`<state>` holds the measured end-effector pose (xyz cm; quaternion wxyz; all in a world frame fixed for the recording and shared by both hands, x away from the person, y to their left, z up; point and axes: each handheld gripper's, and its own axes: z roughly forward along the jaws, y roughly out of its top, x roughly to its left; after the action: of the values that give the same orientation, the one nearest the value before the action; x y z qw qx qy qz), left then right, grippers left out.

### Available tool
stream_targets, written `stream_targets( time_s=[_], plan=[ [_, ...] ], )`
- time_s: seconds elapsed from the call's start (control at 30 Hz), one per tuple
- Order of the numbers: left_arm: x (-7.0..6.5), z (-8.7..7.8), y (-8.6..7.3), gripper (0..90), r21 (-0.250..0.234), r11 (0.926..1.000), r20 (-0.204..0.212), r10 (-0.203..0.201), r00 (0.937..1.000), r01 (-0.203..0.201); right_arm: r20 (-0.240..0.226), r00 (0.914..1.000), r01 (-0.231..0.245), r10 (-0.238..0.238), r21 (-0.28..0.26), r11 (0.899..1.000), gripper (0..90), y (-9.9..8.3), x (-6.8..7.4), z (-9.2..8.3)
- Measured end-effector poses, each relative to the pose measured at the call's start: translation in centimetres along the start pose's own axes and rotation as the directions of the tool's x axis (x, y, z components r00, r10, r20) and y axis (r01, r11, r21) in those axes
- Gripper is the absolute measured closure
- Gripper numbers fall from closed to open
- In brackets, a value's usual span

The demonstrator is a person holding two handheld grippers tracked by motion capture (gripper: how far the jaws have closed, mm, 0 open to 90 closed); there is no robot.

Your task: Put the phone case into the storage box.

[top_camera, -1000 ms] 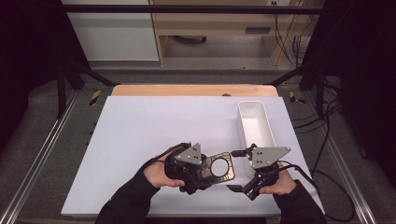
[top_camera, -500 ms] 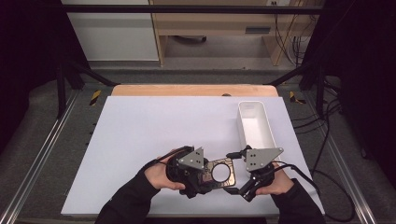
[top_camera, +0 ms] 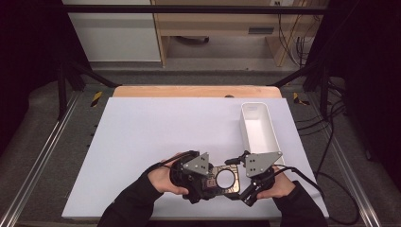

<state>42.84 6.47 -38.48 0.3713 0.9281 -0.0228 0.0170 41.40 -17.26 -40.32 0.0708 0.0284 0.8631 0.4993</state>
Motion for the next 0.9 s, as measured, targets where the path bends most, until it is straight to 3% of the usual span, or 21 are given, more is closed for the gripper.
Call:
stream_targets(
  time_s=[0.5, 0.9],
  plan=[
    [0.0, -0.02, -0.13, 11.4, 0.002, 1.0, 0.002, 0.005, 1.0, -0.005, -0.014, 0.9997, 0.021, -0.021, -0.016, 1.0, 10.8, -0.1, 0.12, 0.16],
    [0.15, 0.0, -0.29, 11.3, 0.008, 1.0, 0.005, -0.003, 1.0, 0.002, -0.027, 0.9996, 0.011, -0.011, -0.02, 1.0, 11.2, -0.18, -0.05, 0.38]
  ],
)
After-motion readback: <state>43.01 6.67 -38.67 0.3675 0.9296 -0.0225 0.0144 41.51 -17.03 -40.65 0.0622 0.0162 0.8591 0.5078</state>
